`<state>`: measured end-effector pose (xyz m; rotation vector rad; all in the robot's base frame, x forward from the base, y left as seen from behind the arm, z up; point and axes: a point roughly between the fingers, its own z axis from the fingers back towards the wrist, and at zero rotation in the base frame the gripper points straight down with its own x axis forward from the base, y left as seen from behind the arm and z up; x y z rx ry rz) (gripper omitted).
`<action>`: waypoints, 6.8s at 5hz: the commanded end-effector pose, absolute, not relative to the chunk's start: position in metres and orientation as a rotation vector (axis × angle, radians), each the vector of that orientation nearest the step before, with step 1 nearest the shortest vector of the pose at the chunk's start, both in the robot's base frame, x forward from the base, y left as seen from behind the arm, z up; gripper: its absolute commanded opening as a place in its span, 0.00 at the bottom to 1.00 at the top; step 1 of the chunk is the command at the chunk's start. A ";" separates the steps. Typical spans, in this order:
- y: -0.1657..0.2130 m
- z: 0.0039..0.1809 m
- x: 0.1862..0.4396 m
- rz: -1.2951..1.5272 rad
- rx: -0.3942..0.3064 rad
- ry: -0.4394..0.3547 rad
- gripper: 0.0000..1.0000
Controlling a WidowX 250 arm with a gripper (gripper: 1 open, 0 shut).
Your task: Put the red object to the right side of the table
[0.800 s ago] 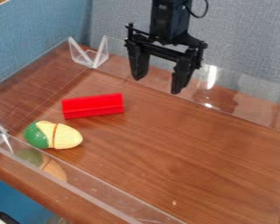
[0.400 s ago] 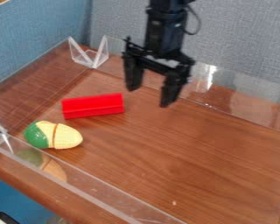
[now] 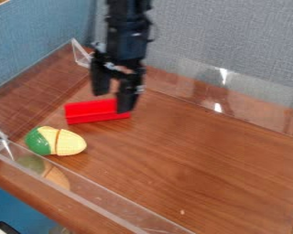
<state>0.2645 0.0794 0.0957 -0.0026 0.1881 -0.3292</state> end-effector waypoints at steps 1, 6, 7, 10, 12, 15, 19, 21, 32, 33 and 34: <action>0.099 0.109 0.258 -0.424 0.043 0.122 1.00; 0.134 0.073 0.262 -0.534 0.056 0.213 1.00; 0.138 0.065 0.263 -0.539 0.060 0.233 1.00; 0.142 0.059 0.264 -0.526 0.065 0.234 1.00; 0.143 0.058 0.266 -0.515 0.070 0.229 1.00; 0.144 0.058 0.267 -0.502 0.076 0.220 1.00; 0.142 0.061 0.272 -0.525 0.088 0.194 0.00; 0.140 0.070 0.274 -0.535 0.097 0.169 0.00; 0.135 0.090 0.285 -0.578 0.127 0.064 0.00; 0.136 0.090 0.286 -0.578 0.127 0.059 0.00; 0.136 0.089 0.287 -0.578 0.128 0.054 0.00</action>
